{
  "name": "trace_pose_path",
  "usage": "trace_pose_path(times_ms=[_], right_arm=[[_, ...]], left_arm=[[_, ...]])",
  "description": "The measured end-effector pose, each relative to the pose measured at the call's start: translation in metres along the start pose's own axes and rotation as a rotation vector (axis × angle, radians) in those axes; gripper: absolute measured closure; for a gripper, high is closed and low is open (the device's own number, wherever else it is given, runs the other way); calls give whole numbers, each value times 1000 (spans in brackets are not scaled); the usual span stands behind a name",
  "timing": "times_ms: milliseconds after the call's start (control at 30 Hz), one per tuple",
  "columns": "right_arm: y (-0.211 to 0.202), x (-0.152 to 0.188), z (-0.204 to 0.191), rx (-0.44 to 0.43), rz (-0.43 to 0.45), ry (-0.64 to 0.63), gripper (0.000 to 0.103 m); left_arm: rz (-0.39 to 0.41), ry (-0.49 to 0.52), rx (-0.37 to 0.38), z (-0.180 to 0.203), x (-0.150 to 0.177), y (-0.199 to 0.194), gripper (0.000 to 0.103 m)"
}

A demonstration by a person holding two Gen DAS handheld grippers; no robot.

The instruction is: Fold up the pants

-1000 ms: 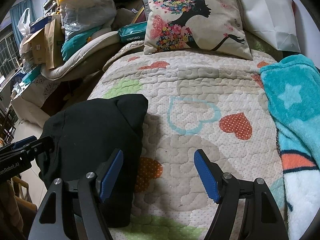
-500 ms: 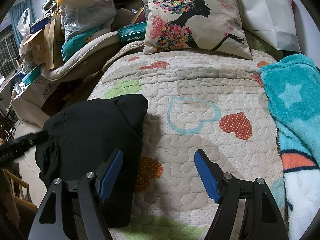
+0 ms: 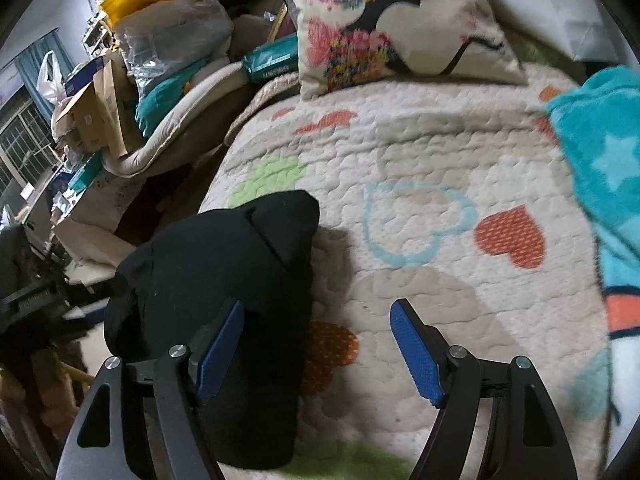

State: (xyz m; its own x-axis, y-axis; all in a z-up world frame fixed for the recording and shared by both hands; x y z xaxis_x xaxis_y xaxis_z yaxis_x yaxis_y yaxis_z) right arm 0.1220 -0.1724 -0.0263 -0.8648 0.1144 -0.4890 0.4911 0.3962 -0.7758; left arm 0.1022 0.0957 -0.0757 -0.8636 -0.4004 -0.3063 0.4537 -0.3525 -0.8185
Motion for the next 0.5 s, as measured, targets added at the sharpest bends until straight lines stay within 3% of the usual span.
trace_pose_path(times_ms=[167,333,400,433,500], right_arm=[[22,-10,-2,-50,-50,35,21],[35,-19,-9,-93,-90,50,24],[38,-21,-10,-124,-109,65,33],[40,-20,-11,-156,-125,88,43],[42,-20,-12,-201,-149,132,51]], left_arm=[[-40,12,-14,0,6,19,19],[-61,-26,16,-4,7,29,18],[-58,-19,43,0,7,26,30],[-59,-16,66,3,6,25,47],[-53,-6,90,7,6,21,53]])
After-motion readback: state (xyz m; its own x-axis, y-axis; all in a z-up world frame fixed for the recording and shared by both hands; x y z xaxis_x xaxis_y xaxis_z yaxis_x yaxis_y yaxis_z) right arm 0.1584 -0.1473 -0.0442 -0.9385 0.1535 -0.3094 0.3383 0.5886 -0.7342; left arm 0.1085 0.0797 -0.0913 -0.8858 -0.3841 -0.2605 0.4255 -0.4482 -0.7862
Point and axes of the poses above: each gripper's, at about its wrist camera, not at the fingertips, and y roughly the way its jaws point, z to its right, x to its underside, the point moved 6 cm from there along y, roughly the way its jaws point, and after that the axes turned 4 degrees about y, right-handed, at the moved point
